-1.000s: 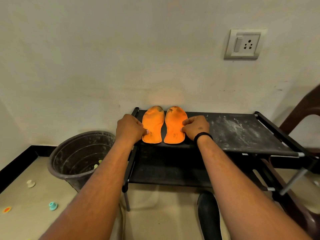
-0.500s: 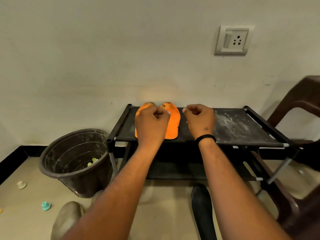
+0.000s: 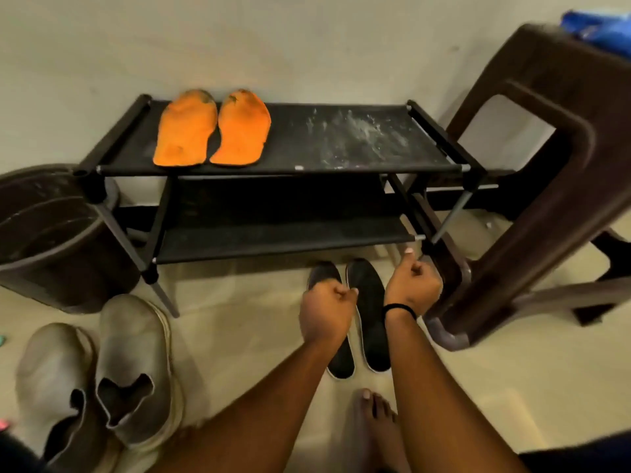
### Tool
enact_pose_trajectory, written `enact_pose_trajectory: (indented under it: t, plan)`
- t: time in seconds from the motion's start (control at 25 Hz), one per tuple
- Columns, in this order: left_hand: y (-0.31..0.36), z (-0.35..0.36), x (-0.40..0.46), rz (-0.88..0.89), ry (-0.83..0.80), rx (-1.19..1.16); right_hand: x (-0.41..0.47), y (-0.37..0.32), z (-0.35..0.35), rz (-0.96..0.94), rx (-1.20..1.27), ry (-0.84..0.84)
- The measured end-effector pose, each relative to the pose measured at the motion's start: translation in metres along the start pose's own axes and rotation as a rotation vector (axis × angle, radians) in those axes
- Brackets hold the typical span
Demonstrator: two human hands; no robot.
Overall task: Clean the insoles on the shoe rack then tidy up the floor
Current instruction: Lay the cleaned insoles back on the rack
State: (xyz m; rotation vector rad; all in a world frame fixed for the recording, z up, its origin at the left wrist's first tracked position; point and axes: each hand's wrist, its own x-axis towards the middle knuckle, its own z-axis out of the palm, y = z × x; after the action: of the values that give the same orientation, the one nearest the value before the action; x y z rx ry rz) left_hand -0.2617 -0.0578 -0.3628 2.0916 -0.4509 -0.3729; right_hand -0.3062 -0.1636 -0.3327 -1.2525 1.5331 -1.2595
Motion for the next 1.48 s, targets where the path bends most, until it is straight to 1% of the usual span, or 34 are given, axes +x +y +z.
enact_pose_trajectory:
  t: [0.04,0.08,0.12,0.2,0.28,0.32,0.4,0.52,0.6,0.72,0.84,0.92,1.04,1.16,1.36,1.48]
  plan:
    - [-0.020,0.009,0.002,-0.152,-0.052,0.040,0.002,0.021,-0.003,0.052,-0.071,-0.052]
    - [-0.036,0.014,0.004,-0.255,-0.084,0.065,0.003,0.040,-0.004,0.093,-0.145,-0.112]
    - [-0.047,0.015,0.007,-0.316,-0.100,0.087,0.002,0.055,-0.004,0.112,-0.226,-0.181]
    - [-0.058,0.016,0.013,-0.358,-0.092,0.140,0.001,0.081,0.000,0.090,-0.450,-0.301]
    - [-0.062,0.021,0.017,-0.360,-0.075,0.203,0.002,0.098,0.004,0.057,-0.717,-0.373]
    - [-0.066,0.026,0.018,-0.359,-0.075,0.230,0.004,0.106,0.005,0.054,-0.817,-0.405]
    - [-0.071,0.036,0.018,-0.361,-0.085,0.273,0.006,0.115,0.010,0.045,-0.941,-0.465]
    - [-0.075,0.049,0.014,-0.374,-0.088,0.301,0.007,0.121,0.016,0.056,-0.968,-0.557]
    - [-0.079,0.055,0.017,-0.410,-0.076,0.276,0.008,0.119,0.018,0.060,-0.965,-0.569]
    - [-0.082,0.053,0.027,-0.480,-0.113,0.177,0.010,0.109,0.014,0.117,-0.825,-0.616]
    - [-0.076,0.039,0.033,-0.485,-0.128,0.136,0.016,0.088,0.015,0.101,-0.743,-0.625]
    - [-0.070,0.024,0.031,-0.484,-0.135,0.141,0.016,0.068,0.013,0.094,-0.748,-0.673]
    - [-0.049,-0.008,0.025,-0.442,-0.157,0.151,0.014,0.028,0.004,0.026,-0.795,-0.707]
    - [-0.016,-0.046,0.023,-0.383,-0.193,0.115,0.008,-0.028,-0.005,-0.147,-0.888,-0.812]
    - [0.062,-0.127,0.012,-0.273,-0.346,0.109,-0.002,-0.149,-0.035,-0.454,-1.097,-0.985]
    - [0.113,-0.172,0.009,-0.164,-0.439,0.128,-0.009,-0.219,-0.057,-0.631,-1.201,-1.022]
